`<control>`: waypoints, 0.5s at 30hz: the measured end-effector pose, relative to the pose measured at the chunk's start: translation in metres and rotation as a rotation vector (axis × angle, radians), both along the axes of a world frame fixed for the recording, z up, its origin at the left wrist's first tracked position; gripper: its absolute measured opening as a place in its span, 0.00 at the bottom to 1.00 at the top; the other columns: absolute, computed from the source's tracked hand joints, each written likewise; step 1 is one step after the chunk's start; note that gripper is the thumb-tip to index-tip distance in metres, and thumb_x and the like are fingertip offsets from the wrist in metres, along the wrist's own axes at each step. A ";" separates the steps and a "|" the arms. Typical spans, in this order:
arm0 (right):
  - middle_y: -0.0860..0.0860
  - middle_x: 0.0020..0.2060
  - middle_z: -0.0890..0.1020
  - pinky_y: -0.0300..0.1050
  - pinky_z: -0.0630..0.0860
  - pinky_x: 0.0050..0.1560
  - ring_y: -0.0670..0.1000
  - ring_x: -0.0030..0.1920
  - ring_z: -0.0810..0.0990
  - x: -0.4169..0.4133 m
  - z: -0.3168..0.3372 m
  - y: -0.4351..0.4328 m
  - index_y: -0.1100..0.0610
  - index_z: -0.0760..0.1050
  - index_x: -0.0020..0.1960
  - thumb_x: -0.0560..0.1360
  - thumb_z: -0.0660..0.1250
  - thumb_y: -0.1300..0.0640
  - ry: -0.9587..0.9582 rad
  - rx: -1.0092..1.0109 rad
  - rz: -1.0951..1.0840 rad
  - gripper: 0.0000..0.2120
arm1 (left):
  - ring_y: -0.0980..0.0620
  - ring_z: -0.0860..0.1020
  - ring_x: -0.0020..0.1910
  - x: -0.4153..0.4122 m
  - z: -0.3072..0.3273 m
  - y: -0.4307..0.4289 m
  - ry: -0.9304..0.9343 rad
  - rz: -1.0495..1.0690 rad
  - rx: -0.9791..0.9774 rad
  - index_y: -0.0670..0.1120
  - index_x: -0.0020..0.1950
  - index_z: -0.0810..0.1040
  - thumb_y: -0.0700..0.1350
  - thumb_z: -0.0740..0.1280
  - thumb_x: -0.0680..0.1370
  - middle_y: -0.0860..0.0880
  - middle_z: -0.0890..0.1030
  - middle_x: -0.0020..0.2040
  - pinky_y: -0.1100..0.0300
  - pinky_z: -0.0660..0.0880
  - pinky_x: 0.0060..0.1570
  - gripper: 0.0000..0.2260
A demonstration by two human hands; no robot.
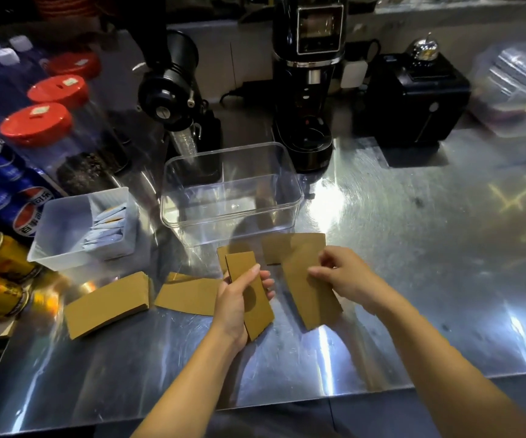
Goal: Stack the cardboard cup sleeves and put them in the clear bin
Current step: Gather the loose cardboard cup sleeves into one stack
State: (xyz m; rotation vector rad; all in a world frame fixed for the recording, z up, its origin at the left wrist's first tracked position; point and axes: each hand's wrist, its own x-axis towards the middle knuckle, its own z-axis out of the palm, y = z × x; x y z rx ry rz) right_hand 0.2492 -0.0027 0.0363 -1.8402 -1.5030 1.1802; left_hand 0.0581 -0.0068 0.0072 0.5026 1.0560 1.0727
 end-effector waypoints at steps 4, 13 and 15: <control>0.53 0.29 0.75 0.37 0.64 0.20 0.46 0.22 0.68 -0.012 0.014 0.002 0.58 0.71 0.39 0.71 0.69 0.61 0.383 0.033 -0.045 0.07 | 0.38 0.79 0.47 0.003 0.007 -0.002 -0.098 -0.124 -0.100 0.35 0.56 0.77 0.48 0.70 0.68 0.34 0.80 0.51 0.45 0.78 0.46 0.22; 0.52 0.34 0.81 0.38 0.74 0.29 0.47 0.31 0.79 -0.046 0.002 0.010 0.56 0.75 0.42 0.73 0.67 0.58 0.294 0.068 0.044 0.03 | 0.43 0.81 0.41 -0.002 0.006 -0.001 -0.301 -0.250 -0.180 0.37 0.53 0.80 0.44 0.65 0.70 0.40 0.83 0.43 0.48 0.76 0.50 0.16; 0.50 0.36 0.81 0.38 0.74 0.37 0.47 0.37 0.79 -0.041 -0.003 0.017 0.53 0.75 0.39 0.71 0.69 0.57 0.195 0.159 -0.033 0.04 | 0.44 0.82 0.42 -0.007 0.003 0.001 -0.288 -0.224 -0.190 0.36 0.53 0.81 0.42 0.64 0.70 0.40 0.83 0.45 0.50 0.79 0.49 0.16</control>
